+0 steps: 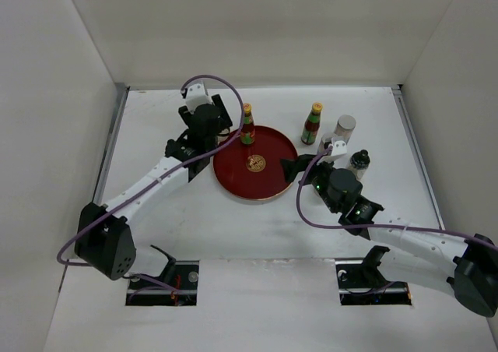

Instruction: Organize the condiment bottles

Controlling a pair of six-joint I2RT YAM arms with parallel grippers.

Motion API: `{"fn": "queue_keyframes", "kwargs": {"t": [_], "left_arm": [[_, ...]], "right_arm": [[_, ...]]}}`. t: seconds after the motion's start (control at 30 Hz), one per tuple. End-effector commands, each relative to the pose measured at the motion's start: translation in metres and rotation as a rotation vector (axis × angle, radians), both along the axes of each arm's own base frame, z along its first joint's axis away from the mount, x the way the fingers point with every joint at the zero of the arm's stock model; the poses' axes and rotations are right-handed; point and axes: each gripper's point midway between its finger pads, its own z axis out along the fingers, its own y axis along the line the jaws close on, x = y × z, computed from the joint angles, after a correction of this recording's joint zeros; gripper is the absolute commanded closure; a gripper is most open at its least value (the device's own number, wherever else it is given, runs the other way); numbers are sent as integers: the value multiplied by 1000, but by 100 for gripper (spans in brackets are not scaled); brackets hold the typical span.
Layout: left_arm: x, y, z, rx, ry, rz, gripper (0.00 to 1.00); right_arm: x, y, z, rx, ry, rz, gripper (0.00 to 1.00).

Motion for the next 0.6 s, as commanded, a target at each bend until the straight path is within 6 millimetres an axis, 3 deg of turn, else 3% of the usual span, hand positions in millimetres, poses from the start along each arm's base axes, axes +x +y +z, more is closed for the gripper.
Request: {"fn": "queue_keyframes", "kwargs": {"t": [0.0, 0.33, 0.57], "left_arm": [[-6, -15, -13, 13, -1, -21, 62], [-2, -53, -43, 40, 21, -79, 59], [12, -64, -63, 66, 38, -89, 57]], "right_arm": [[0, 2, 17, 50, -46, 8, 10], [2, 3, 14, 41, -41, 7, 10], [1, 1, 17, 46, -48, 7, 10]]}}
